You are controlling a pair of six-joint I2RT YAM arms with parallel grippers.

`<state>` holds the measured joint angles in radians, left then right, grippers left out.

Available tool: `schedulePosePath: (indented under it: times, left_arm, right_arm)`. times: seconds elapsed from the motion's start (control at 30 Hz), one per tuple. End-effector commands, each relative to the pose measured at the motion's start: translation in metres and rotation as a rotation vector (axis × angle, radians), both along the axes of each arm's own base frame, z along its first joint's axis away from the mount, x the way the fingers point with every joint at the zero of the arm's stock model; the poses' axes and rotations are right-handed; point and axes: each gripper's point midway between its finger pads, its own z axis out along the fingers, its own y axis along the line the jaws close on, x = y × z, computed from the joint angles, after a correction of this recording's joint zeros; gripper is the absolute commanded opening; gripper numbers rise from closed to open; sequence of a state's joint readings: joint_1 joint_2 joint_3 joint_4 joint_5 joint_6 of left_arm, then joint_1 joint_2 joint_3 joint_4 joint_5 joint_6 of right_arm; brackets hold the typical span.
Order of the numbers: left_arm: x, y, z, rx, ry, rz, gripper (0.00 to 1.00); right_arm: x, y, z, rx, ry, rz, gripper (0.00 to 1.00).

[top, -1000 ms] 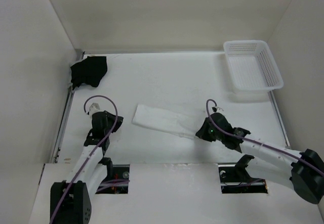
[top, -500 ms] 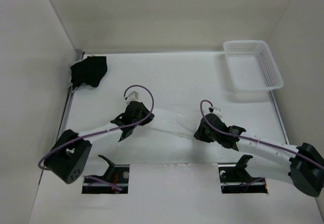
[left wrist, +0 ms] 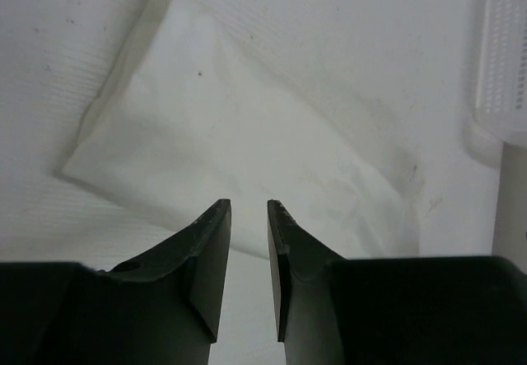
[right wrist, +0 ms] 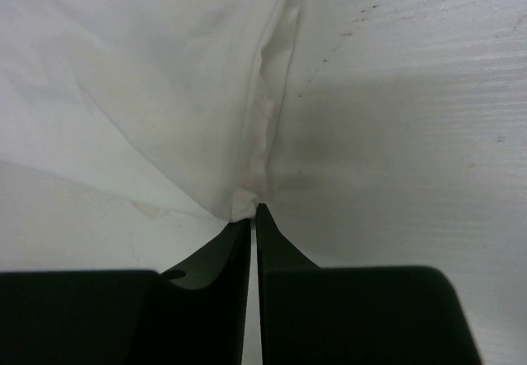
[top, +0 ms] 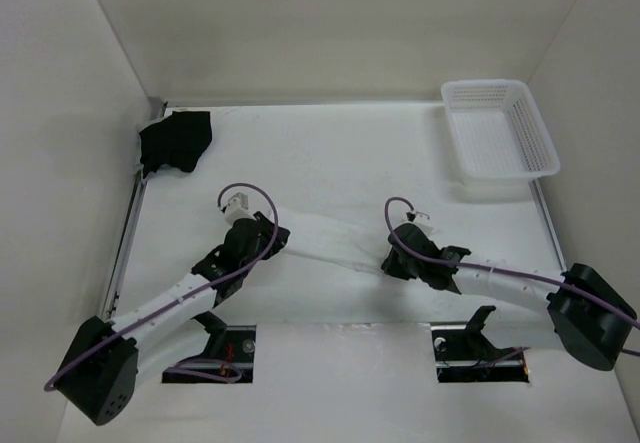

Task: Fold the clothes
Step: Fold the tank top

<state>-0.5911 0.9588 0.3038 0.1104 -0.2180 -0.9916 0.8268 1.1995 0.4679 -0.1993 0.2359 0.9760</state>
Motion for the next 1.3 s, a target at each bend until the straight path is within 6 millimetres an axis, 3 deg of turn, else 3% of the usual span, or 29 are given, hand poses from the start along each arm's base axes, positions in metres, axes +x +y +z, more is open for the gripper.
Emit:
schedulePosePath:
  times: [0.0,0.23,0.33,0.47,0.57,0.67,0.77,0.87,0.93,1.0,1.03,1.13,1.27]
  left_arm:
    - [-0.004,0.023,0.005,0.057,-0.007,0.055,0.25]
    - [-0.014,0.056,-0.013,0.148,0.065,0.102,0.3]
    - [-0.012,0.066,-0.024,0.153,0.088,0.128,0.36]
    - [-0.002,0.058,-0.03,0.144,0.095,0.095,0.4]
    - [0.003,0.057,-0.034,0.142,0.098,0.104,0.4]
    - [0.007,0.055,-0.033,0.113,0.069,0.107,0.4]
    - [0.012,0.054,-0.031,0.094,0.053,0.112,0.4]
    - [0.019,0.05,-0.025,0.069,0.014,0.103,0.36]
    - [0.025,0.055,-0.026,0.07,0.018,0.131,0.3]
    - [0.034,0.063,-0.031,0.079,0.032,0.169,0.15]
    - [0.038,0.069,-0.034,0.082,0.045,0.193,0.11]
    - [0.046,0.08,-0.044,0.07,0.073,0.231,0.05]
    - [0.056,0.085,-0.051,0.006,0.093,0.247,0.05]
  right_arm:
    - [0.002,0.027,0.033,0.094,-0.051,0.038,0.09]
    - [-0.03,0.024,0.052,0.156,0.002,0.088,0.11]
    - [-0.042,0.029,0.042,0.192,0.052,0.126,0.13]
    - [-0.051,0.026,0.01,0.145,0.129,0.136,0.14]
    - [-0.053,0.027,0.006,0.138,0.142,0.144,0.21]
    - [-0.052,0.031,0.028,0.177,0.089,0.162,0.38]
    - [-0.046,0.03,0.054,0.237,0.016,0.151,0.45]
    - [-0.029,0.017,0.058,0.244,-0.024,0.083,0.46]
    - [-0.012,0.005,0.052,0.23,-0.042,0.025,0.41]
    - [0.009,-0.005,0.043,0.213,-0.062,-0.035,0.24]
    - [0.014,-0.008,0.04,0.207,-0.064,-0.05,0.2]
    - [0.021,-0.012,0.024,0.196,-0.05,-0.071,0.16]
    - [0.022,-0.016,0.008,0.179,-0.029,-0.1,0.1]
